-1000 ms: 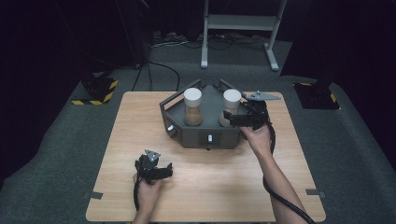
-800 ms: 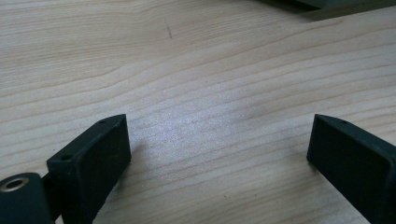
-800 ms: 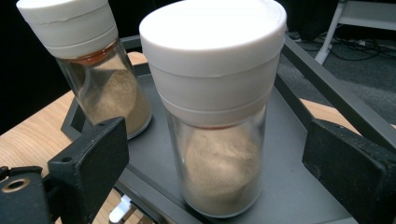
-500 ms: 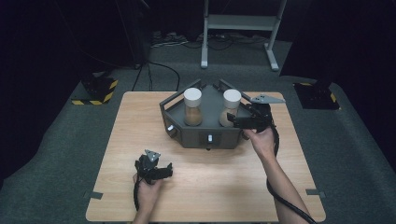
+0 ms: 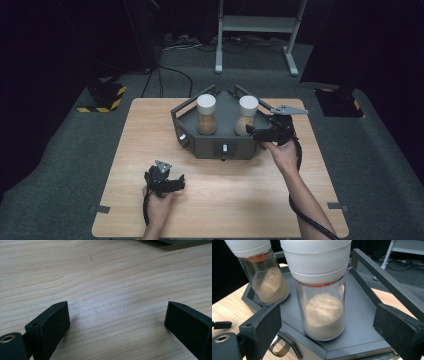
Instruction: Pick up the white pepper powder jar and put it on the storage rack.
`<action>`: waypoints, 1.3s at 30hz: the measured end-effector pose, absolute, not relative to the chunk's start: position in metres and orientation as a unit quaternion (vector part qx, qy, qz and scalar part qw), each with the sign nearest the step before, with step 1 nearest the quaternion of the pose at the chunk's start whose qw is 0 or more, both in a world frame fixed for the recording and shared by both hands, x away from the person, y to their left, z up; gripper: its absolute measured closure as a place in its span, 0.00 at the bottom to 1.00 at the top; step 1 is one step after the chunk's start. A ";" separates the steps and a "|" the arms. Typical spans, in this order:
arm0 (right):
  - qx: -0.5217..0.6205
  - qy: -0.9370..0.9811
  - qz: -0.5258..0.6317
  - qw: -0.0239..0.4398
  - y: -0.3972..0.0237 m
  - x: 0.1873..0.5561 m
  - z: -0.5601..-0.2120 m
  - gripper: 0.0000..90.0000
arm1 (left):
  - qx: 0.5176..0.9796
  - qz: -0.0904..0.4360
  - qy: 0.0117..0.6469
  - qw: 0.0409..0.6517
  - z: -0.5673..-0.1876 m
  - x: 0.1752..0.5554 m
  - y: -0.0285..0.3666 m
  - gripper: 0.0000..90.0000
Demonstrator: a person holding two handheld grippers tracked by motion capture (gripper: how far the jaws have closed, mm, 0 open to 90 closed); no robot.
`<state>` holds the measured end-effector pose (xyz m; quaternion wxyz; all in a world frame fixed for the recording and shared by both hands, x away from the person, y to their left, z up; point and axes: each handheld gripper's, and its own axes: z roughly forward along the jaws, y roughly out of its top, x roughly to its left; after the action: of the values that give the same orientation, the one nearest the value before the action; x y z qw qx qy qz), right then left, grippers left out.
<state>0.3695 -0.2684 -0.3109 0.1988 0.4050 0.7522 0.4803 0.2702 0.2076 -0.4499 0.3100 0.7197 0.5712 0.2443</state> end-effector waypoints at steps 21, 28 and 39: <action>0.414 0.746 0.484 0.195 -0.287 0.354 -0.325 0.10 | 0.720 0.244 0.571 0.310 -0.450 0.270 0.208 0.07; 0.416 0.747 0.480 0.195 -0.291 0.351 -0.330 0.10 | 0.720 0.244 0.571 0.310 -0.450 0.270 0.208 0.07; 0.420 0.750 0.471 0.199 -0.297 0.343 -0.340 0.11 | 0.720 0.245 0.571 0.310 -0.450 0.270 0.207 0.07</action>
<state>0.3429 -0.2968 -0.3399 0.1987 0.4200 0.7500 0.4707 0.2701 0.2074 -0.4499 0.3099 0.7198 0.5709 0.2448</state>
